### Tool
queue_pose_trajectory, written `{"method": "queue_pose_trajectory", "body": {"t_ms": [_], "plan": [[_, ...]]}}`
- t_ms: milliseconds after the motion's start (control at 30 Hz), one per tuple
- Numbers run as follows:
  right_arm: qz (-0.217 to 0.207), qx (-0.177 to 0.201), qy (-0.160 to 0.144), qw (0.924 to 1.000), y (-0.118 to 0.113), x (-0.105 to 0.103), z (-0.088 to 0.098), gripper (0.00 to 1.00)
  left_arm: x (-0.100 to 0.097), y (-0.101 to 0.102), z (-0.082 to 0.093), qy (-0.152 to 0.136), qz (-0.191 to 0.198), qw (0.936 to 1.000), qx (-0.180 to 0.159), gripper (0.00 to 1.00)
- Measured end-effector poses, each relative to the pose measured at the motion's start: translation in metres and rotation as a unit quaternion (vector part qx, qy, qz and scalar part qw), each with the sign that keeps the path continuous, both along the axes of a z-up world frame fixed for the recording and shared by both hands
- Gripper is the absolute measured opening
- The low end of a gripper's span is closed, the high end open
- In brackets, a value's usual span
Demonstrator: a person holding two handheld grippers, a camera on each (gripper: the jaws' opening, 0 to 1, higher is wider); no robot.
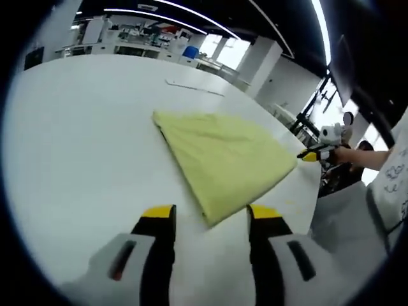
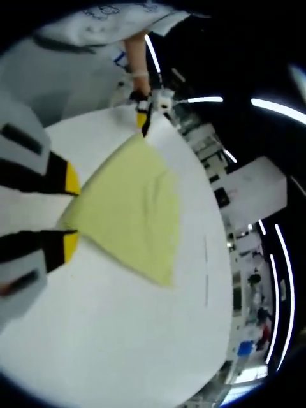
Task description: Fold the garment on the visible template until the final outline fits inside the template.
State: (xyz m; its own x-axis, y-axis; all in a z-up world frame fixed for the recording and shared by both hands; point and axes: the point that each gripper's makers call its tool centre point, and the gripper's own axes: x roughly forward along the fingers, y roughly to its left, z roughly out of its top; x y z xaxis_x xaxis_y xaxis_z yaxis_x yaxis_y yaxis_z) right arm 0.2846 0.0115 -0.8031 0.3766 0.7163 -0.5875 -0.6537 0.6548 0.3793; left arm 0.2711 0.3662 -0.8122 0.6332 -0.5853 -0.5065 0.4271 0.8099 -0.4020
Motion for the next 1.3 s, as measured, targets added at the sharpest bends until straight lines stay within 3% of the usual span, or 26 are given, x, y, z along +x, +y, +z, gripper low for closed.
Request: {"method": "queue_pose_trajectory", "body": {"t_ms": [100,167,333,467,500,767,1000,1300], "plan": [[-0.006,0.005,-0.014,0.9999,-0.002,0.002,0.008,0.40,-0.001,0.000,0.009,-0.024,0.004,0.9996,0.015,0.75],[-0.011,0.004,-0.026,0.9996,-0.004,0.005,0.011,0.51,-0.003,0.002,0.011,-0.027,0.005,0.9995,0.017,0.84],[-0.014,-0.002,-0.035,0.9993,-0.007,0.004,0.012,0.75,-0.005,0.004,0.015,-0.039,0.014,0.9988,0.026,0.99],[-0.021,-0.008,-0.038,0.9990,-0.007,0.003,0.010,1.00,-0.007,0.001,0.020,-0.045,0.014,0.9987,0.017,0.99],[-0.020,-0.023,-0.030,0.9991,-0.010,0.001,0.006,0.99,-0.008,0.000,0.020,-0.045,0.014,0.9987,0.018,0.99],[-0.030,-0.019,-0.026,0.9990,0.000,-0.003,0.013,0.99,-0.018,-0.005,0.028,-0.042,0.022,0.9987,0.018,0.99],[-0.019,-0.010,-0.038,0.9991,0.008,-0.017,0.033,0.99,-0.030,-0.020,0.051,-0.052,0.007,0.9981,0.033,0.99],[-0.023,-0.017,-0.061,0.9977,0.009,-0.035,0.042,0.99,-0.045,-0.032,0.067,-0.061,-0.022,0.9970,0.043,0.99]]}}
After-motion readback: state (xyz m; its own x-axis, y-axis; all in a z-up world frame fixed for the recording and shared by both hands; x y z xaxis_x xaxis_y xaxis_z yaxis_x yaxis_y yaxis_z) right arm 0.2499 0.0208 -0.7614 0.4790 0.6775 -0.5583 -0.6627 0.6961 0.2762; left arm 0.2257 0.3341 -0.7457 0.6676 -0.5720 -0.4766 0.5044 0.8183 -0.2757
